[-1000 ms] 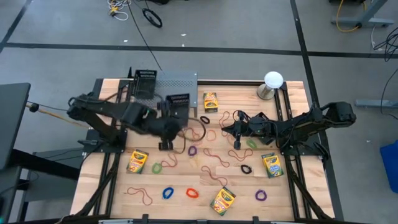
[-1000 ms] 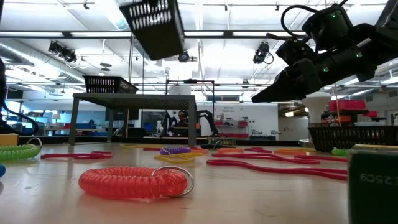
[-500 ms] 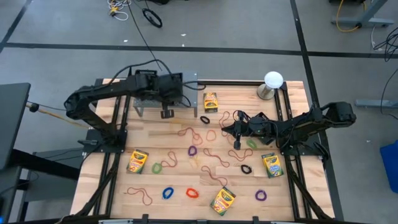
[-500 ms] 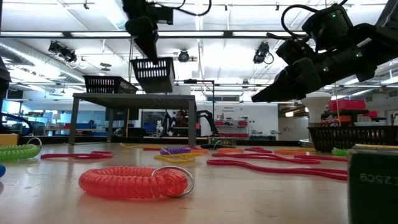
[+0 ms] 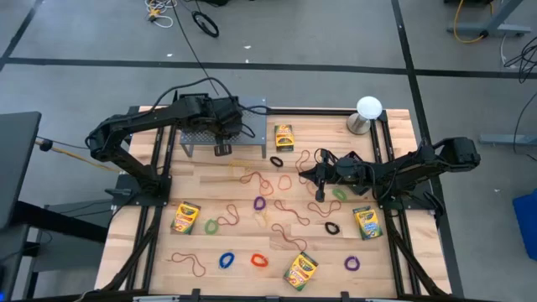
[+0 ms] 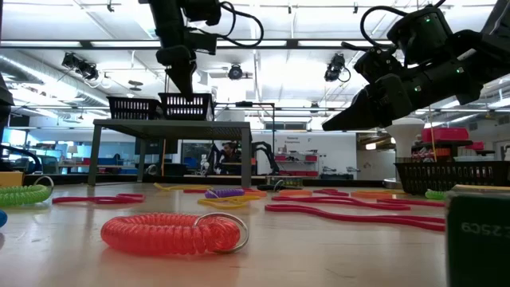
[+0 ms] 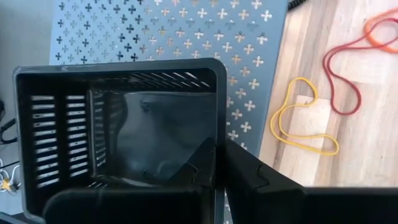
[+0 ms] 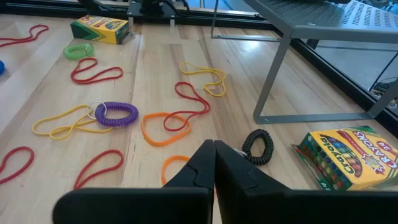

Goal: Pick & Place Office Desk Supplies
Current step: Put the top black bin on the shelf

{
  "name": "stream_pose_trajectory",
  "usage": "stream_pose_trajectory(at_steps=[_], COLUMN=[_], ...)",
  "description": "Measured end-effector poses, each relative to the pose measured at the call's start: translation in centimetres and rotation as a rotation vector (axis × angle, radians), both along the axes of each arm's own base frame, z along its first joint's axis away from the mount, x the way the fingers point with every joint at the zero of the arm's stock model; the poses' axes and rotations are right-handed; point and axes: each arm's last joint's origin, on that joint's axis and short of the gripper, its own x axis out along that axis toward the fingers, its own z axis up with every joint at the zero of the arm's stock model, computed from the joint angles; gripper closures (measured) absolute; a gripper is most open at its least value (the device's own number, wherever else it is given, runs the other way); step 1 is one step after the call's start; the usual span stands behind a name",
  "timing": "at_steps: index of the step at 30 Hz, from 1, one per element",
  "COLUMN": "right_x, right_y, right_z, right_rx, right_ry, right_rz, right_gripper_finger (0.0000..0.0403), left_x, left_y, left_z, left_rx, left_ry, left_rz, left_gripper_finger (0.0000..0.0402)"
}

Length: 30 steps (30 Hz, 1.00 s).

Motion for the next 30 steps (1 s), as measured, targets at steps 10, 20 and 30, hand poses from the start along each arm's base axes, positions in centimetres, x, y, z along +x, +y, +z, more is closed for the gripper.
stream_pose_trajectory(at_steps=[10, 20, 30], right_x=[0.00, 0.00, 0.00], right_y=[0.00, 0.00, 0.00], right_z=[0.00, 0.00, 0.00], right_rx=[0.000, 0.000, 0.001], right_ry=[0.000, 0.000, 0.000], right_rz=[0.000, 0.000, 0.004], right_gripper_finger=[0.0397, 0.0397, 0.0397], left_x=[0.06, 0.01, -0.03], left_y=[0.08, 0.11, 0.14], left_z=[0.05, 0.04, 0.07], left_rx=[0.006, 0.008, 0.043], left_ry=[-0.021, -0.029, -0.021], left_rz=[0.041, 0.083, 0.113], left_gripper_finger=[0.0360, 0.0349, 0.0286])
